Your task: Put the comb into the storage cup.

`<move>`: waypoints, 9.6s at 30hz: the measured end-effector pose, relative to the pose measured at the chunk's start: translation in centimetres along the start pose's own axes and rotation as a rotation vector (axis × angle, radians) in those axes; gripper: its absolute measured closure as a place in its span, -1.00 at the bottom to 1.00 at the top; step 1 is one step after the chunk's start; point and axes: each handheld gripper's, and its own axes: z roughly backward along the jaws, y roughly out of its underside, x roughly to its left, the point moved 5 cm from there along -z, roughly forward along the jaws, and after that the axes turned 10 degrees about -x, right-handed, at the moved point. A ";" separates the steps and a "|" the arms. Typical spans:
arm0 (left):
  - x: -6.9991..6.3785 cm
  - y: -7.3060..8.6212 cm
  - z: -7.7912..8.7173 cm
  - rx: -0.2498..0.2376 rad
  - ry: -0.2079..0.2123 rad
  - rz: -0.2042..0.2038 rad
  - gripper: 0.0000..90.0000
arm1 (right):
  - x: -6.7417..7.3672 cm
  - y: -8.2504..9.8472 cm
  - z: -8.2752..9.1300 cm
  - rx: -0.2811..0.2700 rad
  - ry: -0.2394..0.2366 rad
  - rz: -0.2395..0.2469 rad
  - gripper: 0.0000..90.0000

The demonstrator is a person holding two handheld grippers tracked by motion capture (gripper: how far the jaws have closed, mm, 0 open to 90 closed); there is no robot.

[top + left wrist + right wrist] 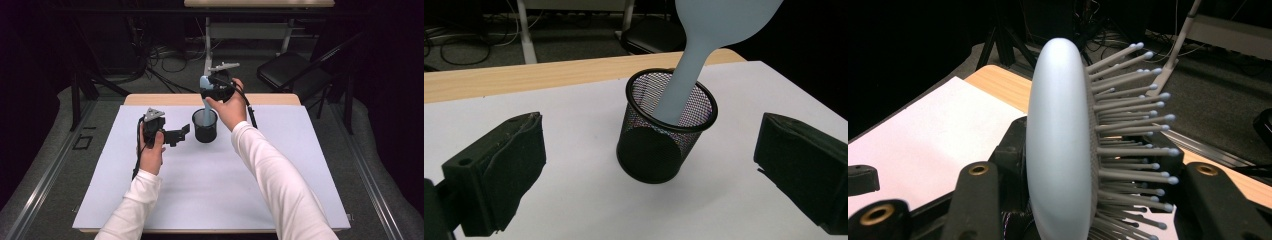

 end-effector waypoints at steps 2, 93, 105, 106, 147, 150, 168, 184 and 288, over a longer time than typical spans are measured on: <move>0.0 0.0 0.0 0.000 0.000 0.001 -0.99 | 0.1 0.2 -0.1 0.002 -0.001 0.004 0.07; -0.1 0.3 -0.2 0.010 0.003 0.005 -0.99 | 0.7 3.5 -2.3 0.072 0.004 -0.031 -0.49; 0.0 0.2 -0.2 0.009 0.001 0.007 -0.99 | 0.6 3.3 -2.1 0.075 0.020 -0.019 -0.85; 0.0 0.2 -0.2 0.009 0.001 0.008 -0.99 | 0.6 3.3 -2.1 0.079 0.023 -0.018 -0.90; 0.0 0.2 -0.1 0.011 0.002 0.011 -0.99 | 0.8 2.0 0.0 0.091 0.004 0.000 -1.00; 0.0 0.2 -0.1 0.010 0.003 0.012 -0.99 | 0.8 1.8 0.4 0.097 -0.006 0.000 -1.00; 0.7 -0.2 0.3 0.010 0.006 0.027 -0.99 | -0.8 1.6 3.1 0.105 -0.051 0.010 -1.00; 1.6 -0.9 0.8 0.006 0.001 0.049 -0.99 | -1.7 1.7 4.0 0.100 -0.059 0.004 -1.00; 3.1 5.7 7.5 -0.016 0.061 -0.046 -0.99 | -11.9 22.8 21.7 -0.004 0.164 -0.233 -1.00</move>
